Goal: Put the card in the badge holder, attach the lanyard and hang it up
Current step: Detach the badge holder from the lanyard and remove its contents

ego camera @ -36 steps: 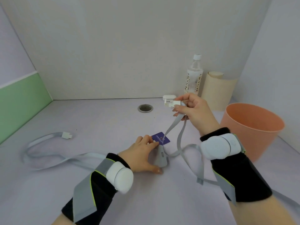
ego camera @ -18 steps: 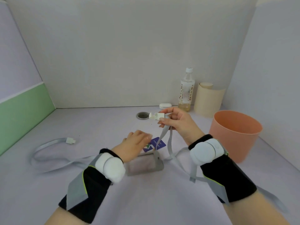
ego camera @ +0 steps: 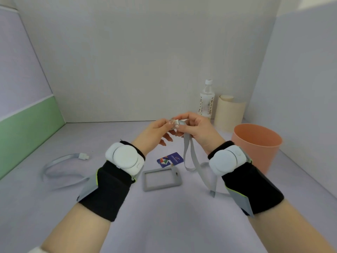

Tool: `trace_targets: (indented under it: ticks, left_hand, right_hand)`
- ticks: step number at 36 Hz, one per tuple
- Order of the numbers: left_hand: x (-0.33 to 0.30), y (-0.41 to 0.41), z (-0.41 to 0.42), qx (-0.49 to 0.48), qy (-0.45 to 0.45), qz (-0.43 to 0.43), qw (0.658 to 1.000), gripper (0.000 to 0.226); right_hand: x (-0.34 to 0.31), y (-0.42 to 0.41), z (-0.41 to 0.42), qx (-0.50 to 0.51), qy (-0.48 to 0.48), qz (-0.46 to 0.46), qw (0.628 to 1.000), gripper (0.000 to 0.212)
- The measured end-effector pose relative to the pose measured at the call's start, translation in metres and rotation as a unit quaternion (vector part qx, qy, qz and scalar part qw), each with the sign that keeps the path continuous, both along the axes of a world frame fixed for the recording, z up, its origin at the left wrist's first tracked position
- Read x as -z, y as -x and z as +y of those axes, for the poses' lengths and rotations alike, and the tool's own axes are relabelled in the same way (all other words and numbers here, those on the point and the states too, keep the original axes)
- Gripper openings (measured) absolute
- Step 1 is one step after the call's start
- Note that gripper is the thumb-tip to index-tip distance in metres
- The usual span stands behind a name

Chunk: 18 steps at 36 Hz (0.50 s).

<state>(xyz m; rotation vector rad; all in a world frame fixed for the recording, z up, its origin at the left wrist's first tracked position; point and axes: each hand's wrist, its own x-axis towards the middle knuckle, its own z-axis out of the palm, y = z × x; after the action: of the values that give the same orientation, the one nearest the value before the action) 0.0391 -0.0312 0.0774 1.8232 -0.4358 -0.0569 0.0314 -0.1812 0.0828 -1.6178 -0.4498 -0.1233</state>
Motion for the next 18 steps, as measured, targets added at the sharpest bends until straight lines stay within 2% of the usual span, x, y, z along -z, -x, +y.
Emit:
trace_targets:
  ticks: [3, 9, 13, 18]
  left_hand:
    - [0.001, 0.0, 0.001, -0.003, 0.033, 0.018, 0.999, 0.02]
    - [-0.002, -0.005, 0.01, -0.053, 0.062, -0.004, 0.997, 0.018]
    - [-0.007, -0.01, 0.021, -0.086, 0.092, -0.008, 0.992, 0.019]
    - [-0.011, -0.013, 0.036, -0.102, 0.105, -0.011, 0.989, 0.02]
  right_hand:
    - [0.0, 0.0, 0.0, -0.004, 0.016, 0.011, 1.0, 0.02]
    - [0.002, -0.001, -0.004, -0.012, 0.026, 0.082, 0.996, 0.003]
    - [0.004, -0.008, -0.01, -0.012, 0.064, 0.081, 0.995, 0.032]
    - [0.004, -0.015, -0.02, -0.018, 0.082, 0.094, 0.992, 0.035]
